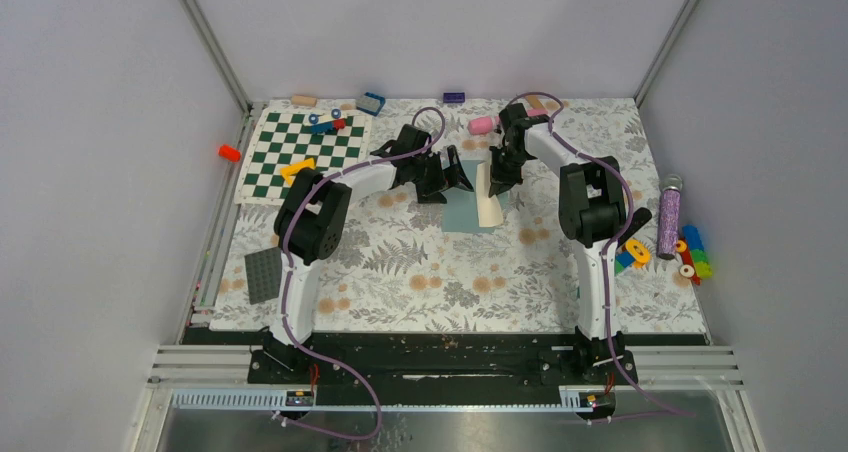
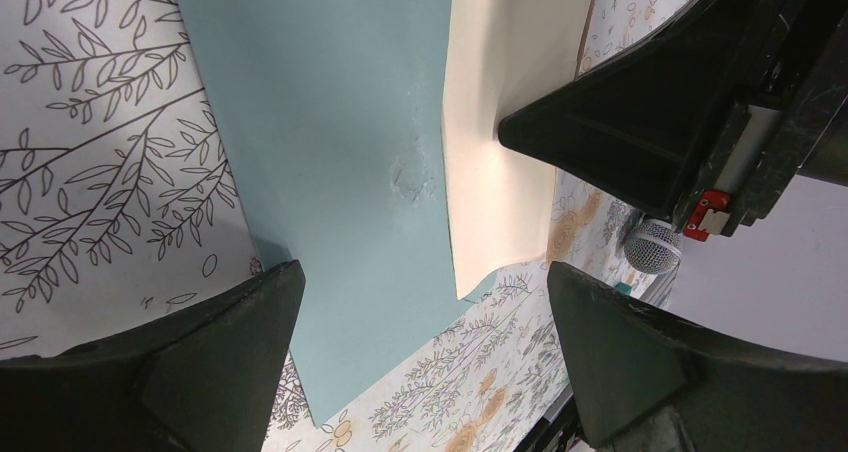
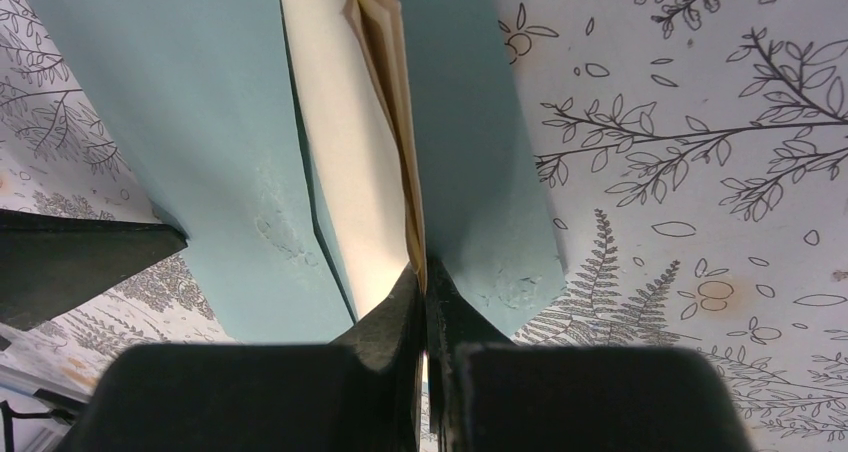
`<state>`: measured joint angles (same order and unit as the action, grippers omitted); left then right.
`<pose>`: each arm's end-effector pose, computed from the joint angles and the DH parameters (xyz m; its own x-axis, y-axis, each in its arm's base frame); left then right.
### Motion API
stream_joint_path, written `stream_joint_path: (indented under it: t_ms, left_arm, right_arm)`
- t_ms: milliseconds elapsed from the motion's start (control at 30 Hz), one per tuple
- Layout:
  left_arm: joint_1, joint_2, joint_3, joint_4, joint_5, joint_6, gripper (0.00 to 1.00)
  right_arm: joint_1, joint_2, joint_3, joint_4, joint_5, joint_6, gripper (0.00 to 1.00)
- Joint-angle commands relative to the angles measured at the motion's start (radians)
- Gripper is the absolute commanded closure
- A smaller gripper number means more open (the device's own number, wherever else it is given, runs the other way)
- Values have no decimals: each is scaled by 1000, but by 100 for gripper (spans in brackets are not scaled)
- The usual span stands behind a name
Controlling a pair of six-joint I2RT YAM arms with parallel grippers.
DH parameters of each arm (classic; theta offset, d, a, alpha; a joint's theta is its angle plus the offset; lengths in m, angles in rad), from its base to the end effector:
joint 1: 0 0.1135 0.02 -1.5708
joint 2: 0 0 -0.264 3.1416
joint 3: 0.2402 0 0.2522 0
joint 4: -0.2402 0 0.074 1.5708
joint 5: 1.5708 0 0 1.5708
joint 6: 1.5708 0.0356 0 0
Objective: Place the letter into the envelope and seal it
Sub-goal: Place the letter in the envelope.
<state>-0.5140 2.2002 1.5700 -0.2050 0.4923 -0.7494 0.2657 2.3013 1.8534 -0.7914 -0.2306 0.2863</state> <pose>0.4092 -0.2503 0.1529 -0.9559 -0.1496 -0.2525 0.0796 0.6959 -0.7137 0.4594 0.1334 0.1554 -0.9677 0.0216 -0.2512 -0.0564 0.9525 0.2992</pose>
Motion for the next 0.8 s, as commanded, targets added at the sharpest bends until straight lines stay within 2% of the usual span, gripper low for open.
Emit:
stream_joint_path:
  t_ms: [0,233,767]
  left_arm:
    - [-14,28,-29,-36,-64,28,1]
    - [-14,26,-30,-35,-64,28,1]
    - [-15,23,-34,-34,-63,25,1]
  right_arm:
    - [19,-49,3,26,-40,23,100]
    - [18,-63,23,22,67,-30,100]
    - [18,-68,50,23,8,-46,100]
